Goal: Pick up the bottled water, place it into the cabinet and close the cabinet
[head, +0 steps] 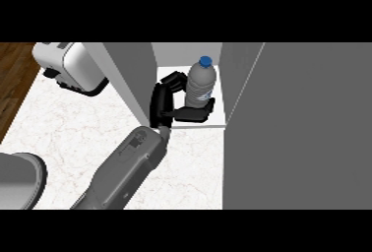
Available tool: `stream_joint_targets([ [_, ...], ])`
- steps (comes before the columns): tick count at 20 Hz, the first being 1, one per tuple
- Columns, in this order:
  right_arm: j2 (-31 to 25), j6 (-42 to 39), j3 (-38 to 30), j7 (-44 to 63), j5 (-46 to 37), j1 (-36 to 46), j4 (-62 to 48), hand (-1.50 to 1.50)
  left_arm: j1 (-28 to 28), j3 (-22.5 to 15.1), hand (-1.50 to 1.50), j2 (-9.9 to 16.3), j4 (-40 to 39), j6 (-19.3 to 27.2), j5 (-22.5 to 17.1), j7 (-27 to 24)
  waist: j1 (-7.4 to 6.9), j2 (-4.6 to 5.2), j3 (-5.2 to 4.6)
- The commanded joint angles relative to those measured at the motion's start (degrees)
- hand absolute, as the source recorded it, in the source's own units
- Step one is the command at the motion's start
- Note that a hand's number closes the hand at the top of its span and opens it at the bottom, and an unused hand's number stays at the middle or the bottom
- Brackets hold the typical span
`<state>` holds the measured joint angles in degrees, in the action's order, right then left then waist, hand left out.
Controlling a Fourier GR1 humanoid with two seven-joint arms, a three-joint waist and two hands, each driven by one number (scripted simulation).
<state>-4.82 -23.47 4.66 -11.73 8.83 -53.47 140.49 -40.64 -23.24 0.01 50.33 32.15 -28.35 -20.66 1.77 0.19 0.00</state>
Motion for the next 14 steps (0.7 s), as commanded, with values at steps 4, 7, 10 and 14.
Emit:
stream_joint_targets([
  [4,-0.7,-0.5,-2.9,2.4,6.8,2.0,1.5,-1.50,-12.0,3.4,1.50,0.0,-14.5,1.4,-3.7,0.4,0.78,0.47,-0.01],
  [7,-1.4,-2.8,-5.0,-0.9,8.4,0.4,1.3,-1.50,-13.4,4.5,1.50,0.0,-21.3,0.7,-1.2,-2.5,1.93,0.76,0.01],
  [10,0.8,-1.5,-2.1,-1.0,4.7,3.2,-1.6,-1.50,-16.1,2.5,1.50,0.7,-27.3,2.8,2.3,-2.0,1.69,1.00,0.01],
  [14,-2.0,-2.8,-5.4,1.2,8.8,3.3,0.7,-1.50,-19.8,5.8,1.50,0.9,-33.4,5.4,1.5,-1.5,2.33,1.35,-0.03],
])
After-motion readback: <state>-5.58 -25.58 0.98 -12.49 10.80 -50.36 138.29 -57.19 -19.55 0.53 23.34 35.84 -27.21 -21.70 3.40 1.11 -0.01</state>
